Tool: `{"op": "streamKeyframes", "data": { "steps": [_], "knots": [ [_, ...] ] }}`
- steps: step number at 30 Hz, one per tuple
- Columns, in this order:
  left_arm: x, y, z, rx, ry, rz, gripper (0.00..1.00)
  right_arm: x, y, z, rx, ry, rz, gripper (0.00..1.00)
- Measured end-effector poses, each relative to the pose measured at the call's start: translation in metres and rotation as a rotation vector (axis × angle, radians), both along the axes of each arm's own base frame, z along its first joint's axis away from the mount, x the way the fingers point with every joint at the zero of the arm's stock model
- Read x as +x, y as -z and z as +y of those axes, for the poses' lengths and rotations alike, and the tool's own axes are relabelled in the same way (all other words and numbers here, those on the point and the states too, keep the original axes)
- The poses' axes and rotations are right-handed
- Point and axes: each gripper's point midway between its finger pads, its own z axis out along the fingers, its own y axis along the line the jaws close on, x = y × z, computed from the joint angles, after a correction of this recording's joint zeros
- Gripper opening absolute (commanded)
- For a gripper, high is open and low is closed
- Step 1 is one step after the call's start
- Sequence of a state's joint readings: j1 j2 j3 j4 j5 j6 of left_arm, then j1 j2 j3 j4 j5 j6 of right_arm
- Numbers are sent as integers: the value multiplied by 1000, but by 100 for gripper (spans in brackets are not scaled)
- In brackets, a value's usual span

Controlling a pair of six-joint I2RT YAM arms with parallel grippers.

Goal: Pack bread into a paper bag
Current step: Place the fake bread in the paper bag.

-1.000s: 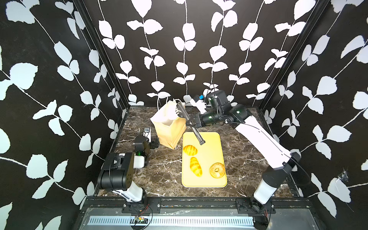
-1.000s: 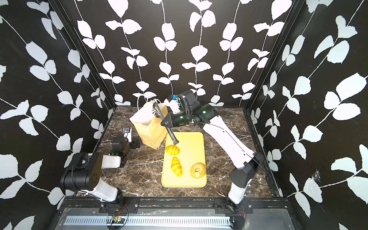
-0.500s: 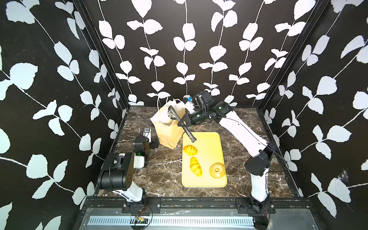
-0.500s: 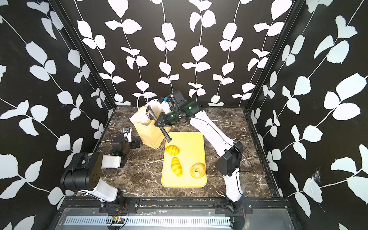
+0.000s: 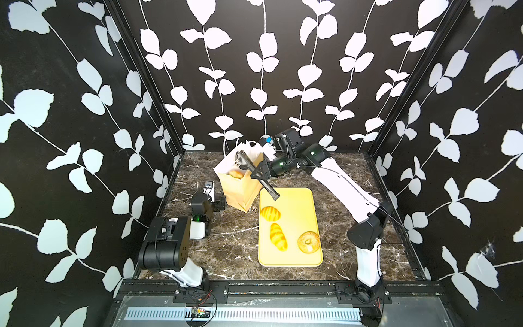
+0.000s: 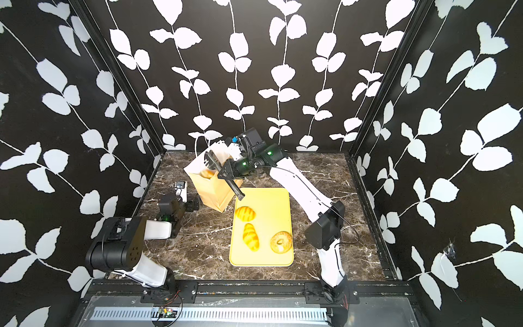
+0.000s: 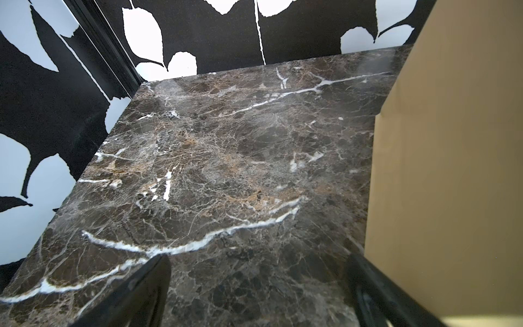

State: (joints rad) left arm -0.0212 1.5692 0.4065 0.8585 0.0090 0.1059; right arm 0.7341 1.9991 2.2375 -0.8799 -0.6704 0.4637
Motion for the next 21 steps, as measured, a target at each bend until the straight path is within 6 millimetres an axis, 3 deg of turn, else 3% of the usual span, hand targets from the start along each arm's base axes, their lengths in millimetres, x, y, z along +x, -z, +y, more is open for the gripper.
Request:
{"op": "streamKeyframes", "data": {
  "steps": [10, 14, 18, 21],
  "knots": [
    [0, 0, 0, 0, 0, 0, 98, -7, -6, -5, -5, 2, -7, 27],
    [0, 0, 0, 0, 0, 0, 98, -37, -10, -31, -35, 20, -3, 27],
    [0, 0, 0, 0, 0, 0, 99, -76, -18, -70, -43, 63, -4, 27],
    [0, 0, 0, 0, 0, 0, 98, -96, -13, -95, -51, 98, 7, 28]
  ]
}}
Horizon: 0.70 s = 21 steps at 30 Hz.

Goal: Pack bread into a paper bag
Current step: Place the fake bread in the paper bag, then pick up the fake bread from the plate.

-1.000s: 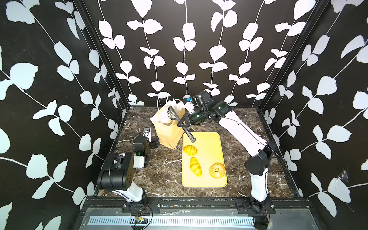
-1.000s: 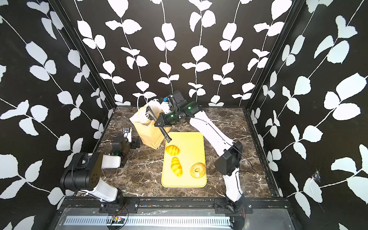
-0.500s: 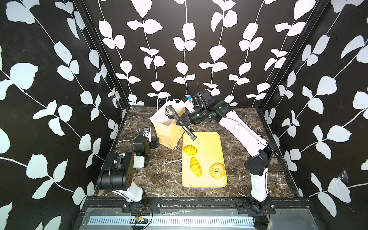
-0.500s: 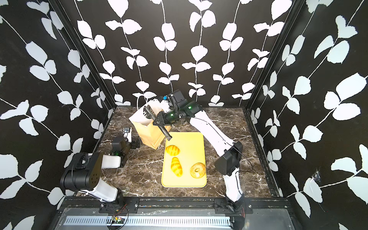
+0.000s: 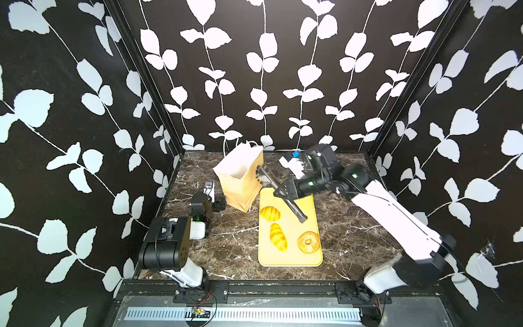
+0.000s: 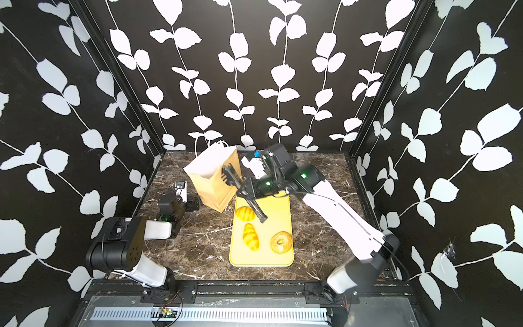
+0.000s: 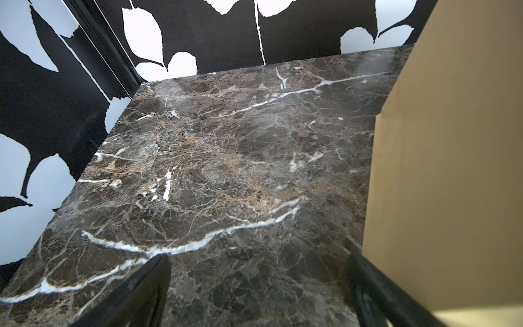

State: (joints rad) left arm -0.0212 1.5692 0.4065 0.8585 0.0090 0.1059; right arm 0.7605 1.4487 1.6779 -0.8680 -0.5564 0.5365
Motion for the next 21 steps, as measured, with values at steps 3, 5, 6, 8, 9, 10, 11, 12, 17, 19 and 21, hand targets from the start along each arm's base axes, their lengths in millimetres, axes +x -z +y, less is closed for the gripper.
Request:
{"op": "streamKeyframes", "data": {
  "steps": [3, 5, 6, 8, 9, 10, 11, 12, 17, 19, 21],
  "knots": [
    [0, 0, 0, 0, 0, 0, 99, -9, 29, -12, -39, 27, 53, 28],
    [0, 0, 0, 0, 0, 0, 98, -10, 58, -14, -81, 43, 104, 28],
    [0, 0, 0, 0, 0, 0, 98, -10, 77, -14, -108, 52, 139, 29],
    [0, 0, 0, 0, 0, 0, 98, -11, 109, -16, -153, 63, 194, 29],
    [0, 0, 0, 0, 0, 0, 99, -13, 126, -18, -179, 70, 227, 29],
    [0, 0, 0, 0, 0, 0, 98, -15, 140, -20, -202, 75, 255, 29],
    [0, 0, 0, 0, 0, 0, 99, -16, 150, -21, -217, 79, 273, 29],
    [0, 0, 0, 0, 0, 0, 98, -17, 158, -22, -231, 83, 290, 29],
    [0, 0, 0, 0, 0, 0, 98, -13, 169, -20, -242, 93, 302, 29],
    [0, 0, 0, 0, 0, 0, 98, -10, 170, -19, -238, 96, 299, 29],
    [0, 0, 0, 0, 0, 0, 98, -8, 173, -19, -243, 99, 303, 29]
  ]
}}
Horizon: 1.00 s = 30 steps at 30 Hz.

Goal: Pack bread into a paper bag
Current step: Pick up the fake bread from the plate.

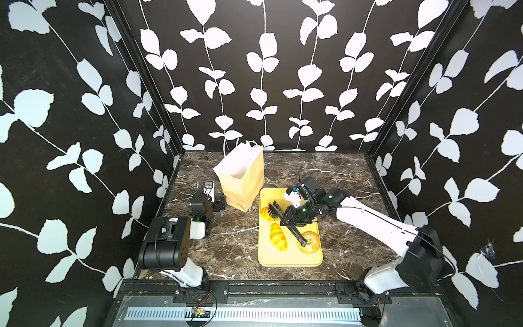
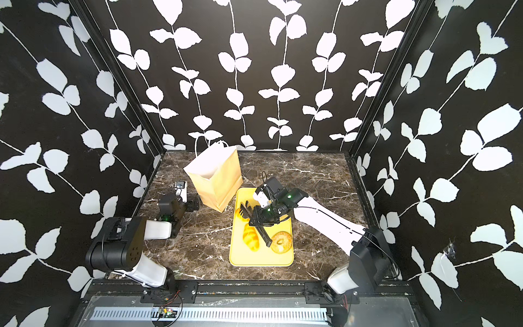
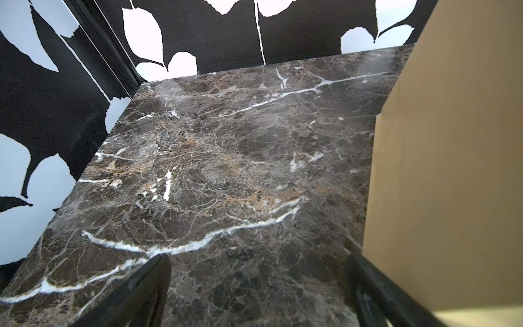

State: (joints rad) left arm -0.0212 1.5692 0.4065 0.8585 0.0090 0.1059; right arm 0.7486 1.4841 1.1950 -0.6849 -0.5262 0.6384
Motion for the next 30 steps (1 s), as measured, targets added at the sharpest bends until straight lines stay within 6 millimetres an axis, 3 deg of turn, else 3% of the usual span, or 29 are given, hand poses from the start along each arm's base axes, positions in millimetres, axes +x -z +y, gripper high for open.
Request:
{"op": "streamKeyframes", "data": {
  "steps": [7, 16, 30],
  "knots": [
    [0, 0, 0, 0, 0, 0, 99, 10, 25, -5, -57, 10, 32, 31],
    [0, 0, 0, 0, 0, 0, 98, 26, 31, -15, -74, 38, 24, 33],
    [0, 0, 0, 0, 0, 0, 98, 44, 49, 0, -85, 5, 60, 34]
  ]
}}
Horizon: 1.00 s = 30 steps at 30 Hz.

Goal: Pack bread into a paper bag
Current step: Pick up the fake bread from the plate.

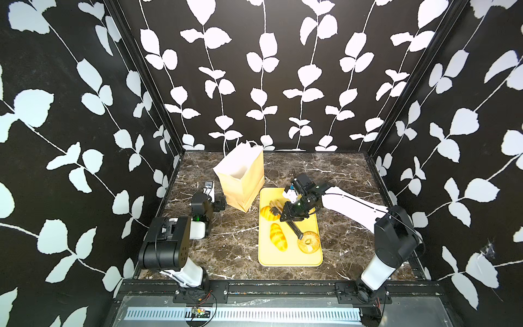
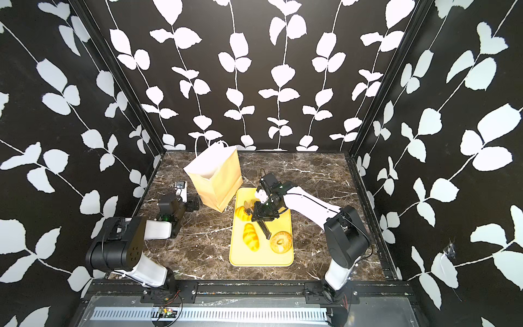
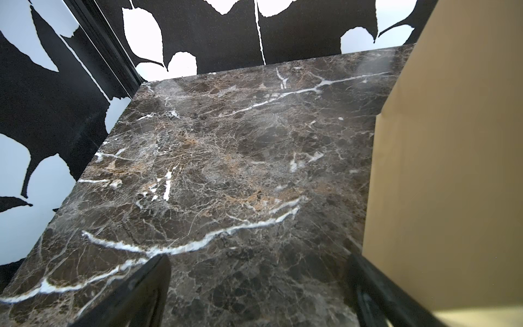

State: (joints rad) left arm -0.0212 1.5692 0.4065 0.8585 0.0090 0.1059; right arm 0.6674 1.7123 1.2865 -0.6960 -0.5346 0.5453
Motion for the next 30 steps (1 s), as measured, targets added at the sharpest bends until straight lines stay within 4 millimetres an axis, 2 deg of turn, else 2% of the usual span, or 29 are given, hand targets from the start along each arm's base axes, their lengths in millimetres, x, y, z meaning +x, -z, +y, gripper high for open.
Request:
{"op": "streamKeyframes", "data": {
  "steps": [7, 18, 30],
  "knots": [
    [0, 0, 0, 0, 0, 0, 99, 0, -4, 5, 26, -10, 7, 34],
    [0, 0, 0, 0, 0, 0, 99, -7, 3, 7, 28, -36, 64, 33],
    [0, 0, 0, 0, 0, 0, 98, -5, 1, 10, 17, -56, 80, 20]
  ]
}}
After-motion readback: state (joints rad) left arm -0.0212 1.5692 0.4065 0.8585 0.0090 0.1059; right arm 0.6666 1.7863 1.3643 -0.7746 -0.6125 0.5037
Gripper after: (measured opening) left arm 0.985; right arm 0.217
